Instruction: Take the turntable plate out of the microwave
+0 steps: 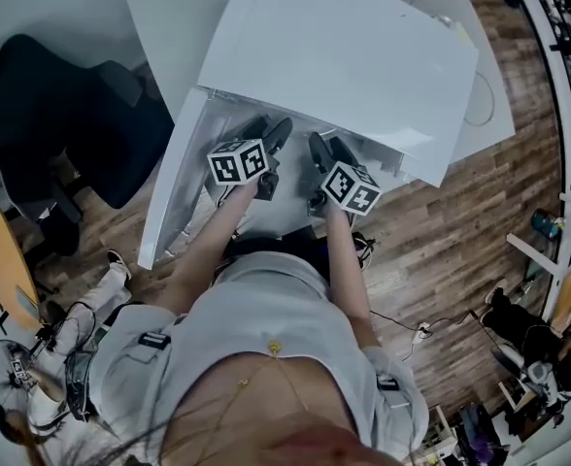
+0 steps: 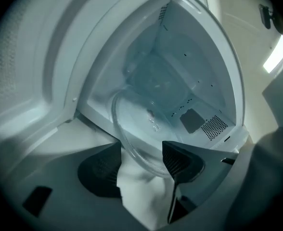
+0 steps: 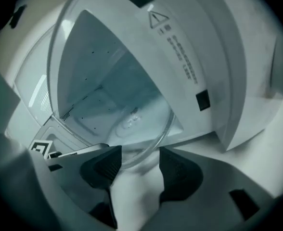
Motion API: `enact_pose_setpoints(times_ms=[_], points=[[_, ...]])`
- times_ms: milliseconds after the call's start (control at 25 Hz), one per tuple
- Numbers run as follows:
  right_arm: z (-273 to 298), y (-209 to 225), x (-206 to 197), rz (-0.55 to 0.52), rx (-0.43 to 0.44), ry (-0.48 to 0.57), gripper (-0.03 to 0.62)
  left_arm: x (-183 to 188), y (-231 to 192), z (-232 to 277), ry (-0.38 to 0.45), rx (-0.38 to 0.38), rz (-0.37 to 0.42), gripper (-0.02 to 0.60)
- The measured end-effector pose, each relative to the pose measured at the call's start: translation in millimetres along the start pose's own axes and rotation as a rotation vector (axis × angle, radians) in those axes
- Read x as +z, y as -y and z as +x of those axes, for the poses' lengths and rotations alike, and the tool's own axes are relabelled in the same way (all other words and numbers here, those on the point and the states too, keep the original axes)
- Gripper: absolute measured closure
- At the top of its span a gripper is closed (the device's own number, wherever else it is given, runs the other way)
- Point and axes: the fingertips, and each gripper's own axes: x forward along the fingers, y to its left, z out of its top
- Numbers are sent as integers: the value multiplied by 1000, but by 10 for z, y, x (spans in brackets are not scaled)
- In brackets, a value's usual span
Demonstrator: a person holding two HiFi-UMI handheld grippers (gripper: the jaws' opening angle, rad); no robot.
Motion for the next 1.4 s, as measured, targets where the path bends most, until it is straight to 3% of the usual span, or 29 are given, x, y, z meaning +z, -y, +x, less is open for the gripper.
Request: enact_pose_setpoints(times_ms=[160,240,320,440,520,800,1400], points=[[152,26,1,172,61,7,358,8,-8,119,3,-28,-76,314],[197,43,2,233,88,16,433,11,-34,137,3,-19,-94,341],[213,48,9,263,115,26,455,20,-64,143,11,-30,-130,394],[205,42,12,272,134,38,468,13,-76,128,11,-91,-204,432],[186,40,-2,270,137,39,469,-2,-66,102,4,-108,-210,440],[34,-58,-73,266,157,53,471,-59,-39,-90,19,-98,-168,443],[-183,-75,-448,288,160,-13,479,-439,-136,-375,-21,-89,-226,446]])
